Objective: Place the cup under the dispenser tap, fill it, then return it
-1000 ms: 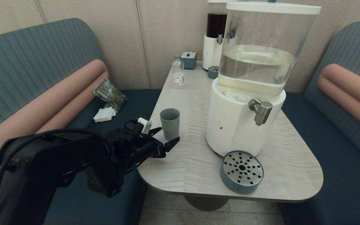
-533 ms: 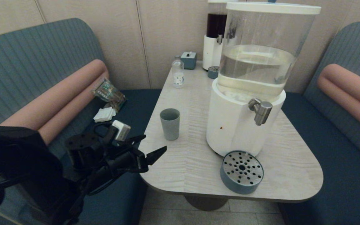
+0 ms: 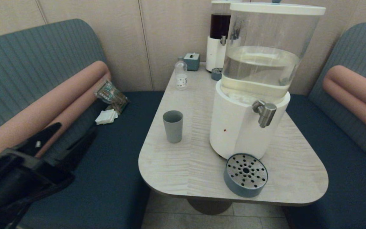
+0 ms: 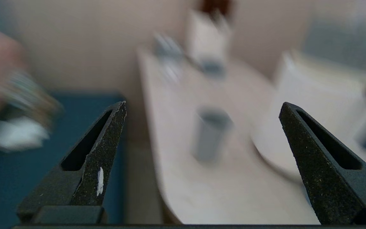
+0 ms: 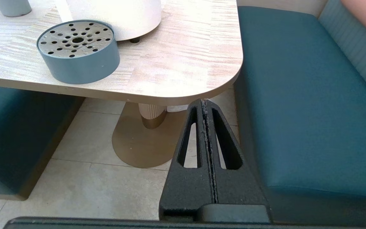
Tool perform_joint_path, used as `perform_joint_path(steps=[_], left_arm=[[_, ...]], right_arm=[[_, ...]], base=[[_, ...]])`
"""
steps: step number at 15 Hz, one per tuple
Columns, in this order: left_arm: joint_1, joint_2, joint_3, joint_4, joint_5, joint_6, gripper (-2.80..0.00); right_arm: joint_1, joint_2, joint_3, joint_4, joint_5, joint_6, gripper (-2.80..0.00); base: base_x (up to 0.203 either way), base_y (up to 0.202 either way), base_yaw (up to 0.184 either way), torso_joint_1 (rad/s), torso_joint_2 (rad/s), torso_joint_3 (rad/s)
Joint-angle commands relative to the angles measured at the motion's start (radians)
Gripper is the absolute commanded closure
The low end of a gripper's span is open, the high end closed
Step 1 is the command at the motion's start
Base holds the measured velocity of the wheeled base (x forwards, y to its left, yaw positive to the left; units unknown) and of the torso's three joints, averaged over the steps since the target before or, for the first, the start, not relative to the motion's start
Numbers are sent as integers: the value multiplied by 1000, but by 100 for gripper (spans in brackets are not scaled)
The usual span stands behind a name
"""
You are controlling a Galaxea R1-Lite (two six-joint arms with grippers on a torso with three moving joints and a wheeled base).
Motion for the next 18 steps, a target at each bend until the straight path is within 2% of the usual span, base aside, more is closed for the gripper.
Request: perform_joint_path(steps=[1,4,6,8,10,13,14,17,18], left_arm=[[98,-285,43,12,24,-10,-280],[195,-490,44,95,27,-15,-280],[218,-648,25,225,-7,-10,-280],[229,-845,-36,484,-33,11,-280],[235,-1039,-127,848,-58,67,-280],[240,-1230,-148,1149,-96,142,-280],[241,-1248,-120,1193,-104,159,-280],[241,-1244,49,1109,-124,193,-280],[242,-1244,63,1100,-127,204,0]], right_arm=[[0,2,0,-1,0,0,0],[0,2,0,0,0,0,0],[0,2,0,0,0,0,0],[0,2,0,0,0,0,0],[0,2,0,0,0,0,0],[0,2,0,-1,0,1,0],[0,2,0,0,0,0,0],[0,2,0,0,0,0,0],[0,2,0,-1,0,0,0]], base=[[0,0,0,0,0,0],[0,0,0,0,0,0],[0,0,0,0,0,0],[0,0,0,0,0,0],[0,0,0,0,0,0],[0,0,0,0,0,0],[0,0,0,0,0,0],[0,0,0,0,0,0],[0,0,0,0,0,0]])
